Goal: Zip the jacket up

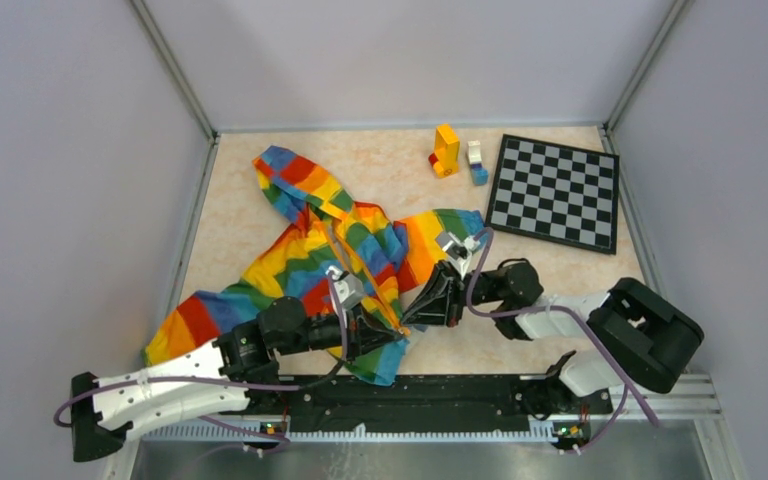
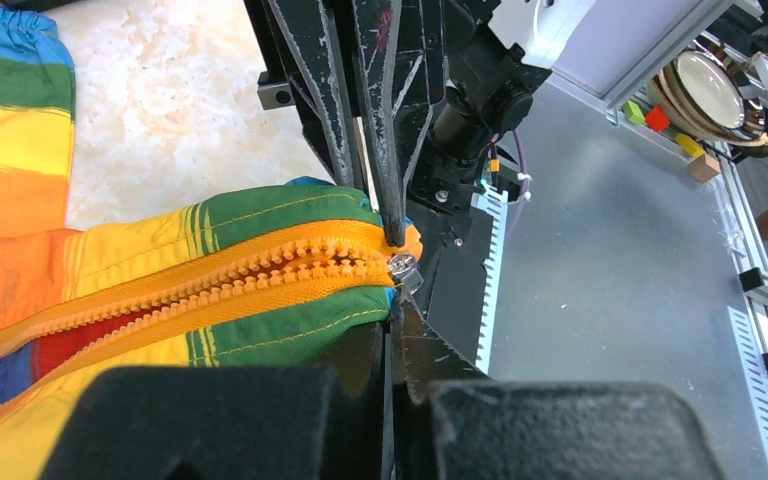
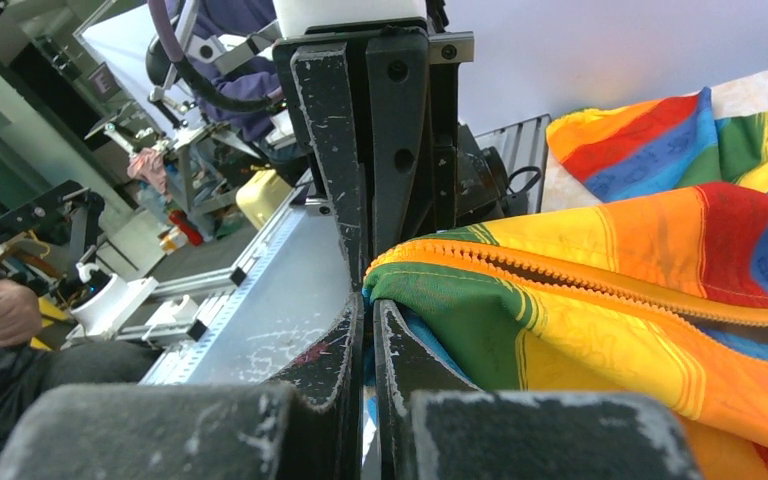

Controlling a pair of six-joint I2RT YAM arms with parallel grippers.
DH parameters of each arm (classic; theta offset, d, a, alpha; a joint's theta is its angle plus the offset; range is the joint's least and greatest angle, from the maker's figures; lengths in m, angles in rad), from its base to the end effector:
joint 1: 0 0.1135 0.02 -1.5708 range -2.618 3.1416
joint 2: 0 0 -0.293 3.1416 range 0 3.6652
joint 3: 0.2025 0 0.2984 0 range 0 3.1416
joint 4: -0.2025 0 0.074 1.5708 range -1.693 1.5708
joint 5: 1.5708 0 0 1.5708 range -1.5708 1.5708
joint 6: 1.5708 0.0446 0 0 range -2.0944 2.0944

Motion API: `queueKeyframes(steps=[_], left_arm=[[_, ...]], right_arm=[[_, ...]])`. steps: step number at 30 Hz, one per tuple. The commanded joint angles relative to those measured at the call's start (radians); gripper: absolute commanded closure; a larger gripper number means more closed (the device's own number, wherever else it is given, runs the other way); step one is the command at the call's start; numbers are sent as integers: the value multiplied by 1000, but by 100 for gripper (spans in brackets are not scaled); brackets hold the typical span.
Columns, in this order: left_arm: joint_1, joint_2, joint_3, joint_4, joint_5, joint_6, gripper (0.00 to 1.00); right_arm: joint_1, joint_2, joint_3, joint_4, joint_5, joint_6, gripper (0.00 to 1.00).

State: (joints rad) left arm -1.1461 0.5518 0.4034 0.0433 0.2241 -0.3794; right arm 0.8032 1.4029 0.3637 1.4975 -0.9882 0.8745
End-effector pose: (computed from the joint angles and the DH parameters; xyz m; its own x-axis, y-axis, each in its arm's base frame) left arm 0.0673 -0.1729 0.2709 -0.4029 0.0146 -0.9151 0.8938 0.2215 -0.3900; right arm 0.1533 0.2125 0.2244 -0.5057 0.0839 -0.8586 -0.8232 -0.3448 0.4511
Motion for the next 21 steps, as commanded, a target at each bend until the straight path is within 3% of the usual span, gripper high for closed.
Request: queueKeyframes(steps=[1,4,6,12,17,21], left_arm=[[0,-5,6,113,15,14,100],[0,-10,2,122,29,-2,100],[0,-9,-13,161,43,-22,100],[0,27,-87,373,98,-94,100],[0,52,-74,308,84,-91,100],[0,-12,-73,258,37,-88,100]], right_arm=[[20,-42,19,10,51,-3,100],[21,-111,-16,-103,137,-63,100],[37,-135,-39,-86,199,-73,100],[124,-56,-26,157,333,-73,100],[148,-33,14,224,389,-58,100],[149,-71,-15,138,389,-99,100]])
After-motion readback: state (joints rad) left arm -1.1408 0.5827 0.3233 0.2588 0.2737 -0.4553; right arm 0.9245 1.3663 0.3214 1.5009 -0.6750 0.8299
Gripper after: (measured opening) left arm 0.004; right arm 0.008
